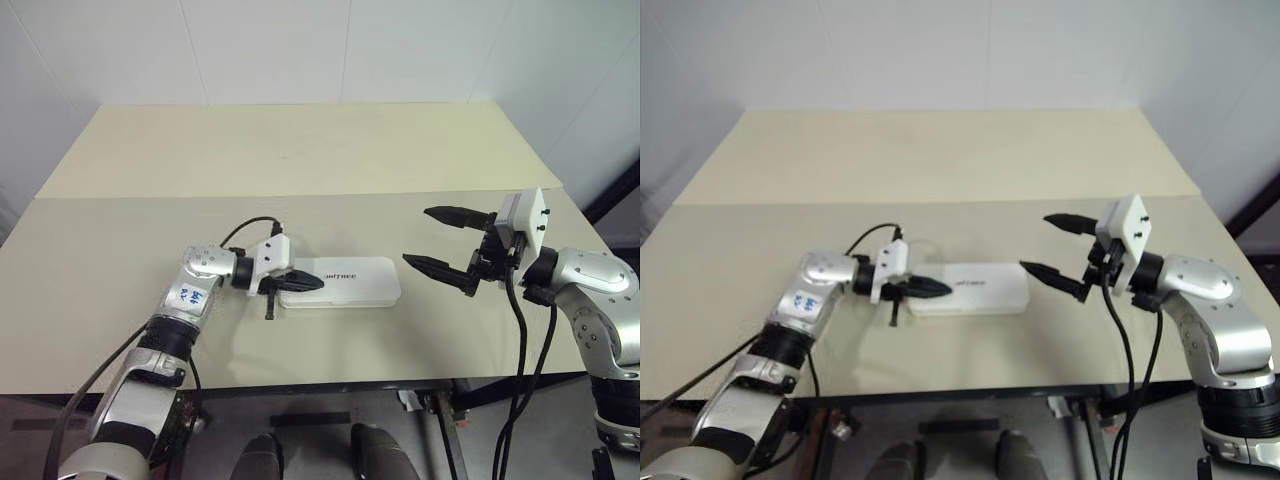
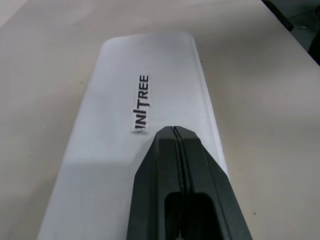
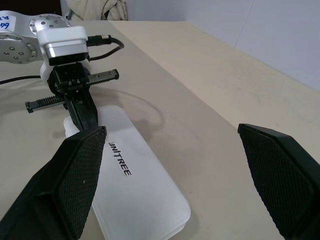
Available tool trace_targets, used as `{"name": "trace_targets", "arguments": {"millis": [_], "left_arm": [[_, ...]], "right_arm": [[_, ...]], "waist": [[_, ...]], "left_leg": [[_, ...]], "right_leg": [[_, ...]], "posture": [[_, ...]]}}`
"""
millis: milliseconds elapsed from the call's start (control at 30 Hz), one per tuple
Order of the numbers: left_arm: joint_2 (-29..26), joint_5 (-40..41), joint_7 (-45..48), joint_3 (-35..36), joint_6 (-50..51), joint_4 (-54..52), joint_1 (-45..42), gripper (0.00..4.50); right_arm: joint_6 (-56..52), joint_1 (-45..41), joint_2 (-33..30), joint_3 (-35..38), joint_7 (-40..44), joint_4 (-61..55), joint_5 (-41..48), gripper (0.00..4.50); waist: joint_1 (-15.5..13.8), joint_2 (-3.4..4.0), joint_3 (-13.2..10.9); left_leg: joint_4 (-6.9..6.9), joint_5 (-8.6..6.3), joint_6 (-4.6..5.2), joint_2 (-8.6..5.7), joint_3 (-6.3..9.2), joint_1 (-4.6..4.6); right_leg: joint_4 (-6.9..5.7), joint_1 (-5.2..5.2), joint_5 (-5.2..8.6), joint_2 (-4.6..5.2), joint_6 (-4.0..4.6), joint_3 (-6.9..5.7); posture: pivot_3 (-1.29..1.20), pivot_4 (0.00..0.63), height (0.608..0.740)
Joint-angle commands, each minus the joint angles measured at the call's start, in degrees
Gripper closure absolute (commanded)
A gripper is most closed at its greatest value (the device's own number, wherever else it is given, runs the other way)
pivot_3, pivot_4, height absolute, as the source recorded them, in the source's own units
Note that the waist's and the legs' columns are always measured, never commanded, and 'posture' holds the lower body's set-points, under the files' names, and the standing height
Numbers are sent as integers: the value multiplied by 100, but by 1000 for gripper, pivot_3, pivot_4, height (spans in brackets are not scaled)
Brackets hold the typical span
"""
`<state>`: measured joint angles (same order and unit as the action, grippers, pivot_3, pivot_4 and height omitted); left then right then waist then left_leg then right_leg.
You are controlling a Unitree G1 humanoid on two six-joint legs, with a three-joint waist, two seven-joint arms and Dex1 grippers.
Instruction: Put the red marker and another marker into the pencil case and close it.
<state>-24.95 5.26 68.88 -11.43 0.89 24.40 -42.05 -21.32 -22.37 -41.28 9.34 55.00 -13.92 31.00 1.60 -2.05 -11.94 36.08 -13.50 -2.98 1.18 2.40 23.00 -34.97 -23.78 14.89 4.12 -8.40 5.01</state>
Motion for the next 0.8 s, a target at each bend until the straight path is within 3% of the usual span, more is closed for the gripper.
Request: {"name": "trace_targets", "arguments": {"millis": [33, 200, 400, 567, 667, 800], "left_arm": [[-4, -260, -215, -243, 484, -254, 115, 4493], [-31, -11, -209, -104, 729, -586, 101, 4493], [-173, 776, -135, 635, 828, -986, 32, 4493], [-919, 1732, 167, 1642, 1367, -1421, 281, 4493], [-1335, 2084, 186, 2028, 1664, -1879, 662, 3904], [-1743, 2242, 164, 2348, 1784, -2157, 1039, 2578]], "right_arm": [[34, 20, 52, 144, -117, -276, 126, 0], [58, -3, 106, 116, -153, -245, 116, 0], [126, -85, 167, 4, -64, -112, 57, 0], [251, -279, 152, -28, 97, 250, -15, 0], [304, -307, 135, -25, 183, 363, -10, 0], [286, -215, 95, -32, 325, 357, 25, 0]], "waist": [[1, 1, 0], [2, 1, 0], [13, 1, 0], [54, 2, -1], [62, 4, -2], [-5, 4, -3]], "left_leg": [[0, 0, 0, 0, 0, -5], [-1, 0, 1, 0, 0, -19], [-6, 1, 1, 2, 0, -14], [-12, 0, 1, 2, -1, -14], [-19, -1, 2, 4, 0, -17], [-16, -6, 3, 4, 0, -14]], "right_leg": [[1, 5, 0, 0, 0, 0], [25, 25, 6, 0, 10, 0], [26, 19, 2, 0, 4, -1], [24, 14, 2, 0, 4, -1], [22, 14, 3, 0, 5, -3], [25, 14, 4, 2, 6, -5]], "posture": [[0, 150, 740], [0, 150, 740], [0, 150, 740], [0, 150, 740], [0, 150, 740], [0, 150, 740]]}}
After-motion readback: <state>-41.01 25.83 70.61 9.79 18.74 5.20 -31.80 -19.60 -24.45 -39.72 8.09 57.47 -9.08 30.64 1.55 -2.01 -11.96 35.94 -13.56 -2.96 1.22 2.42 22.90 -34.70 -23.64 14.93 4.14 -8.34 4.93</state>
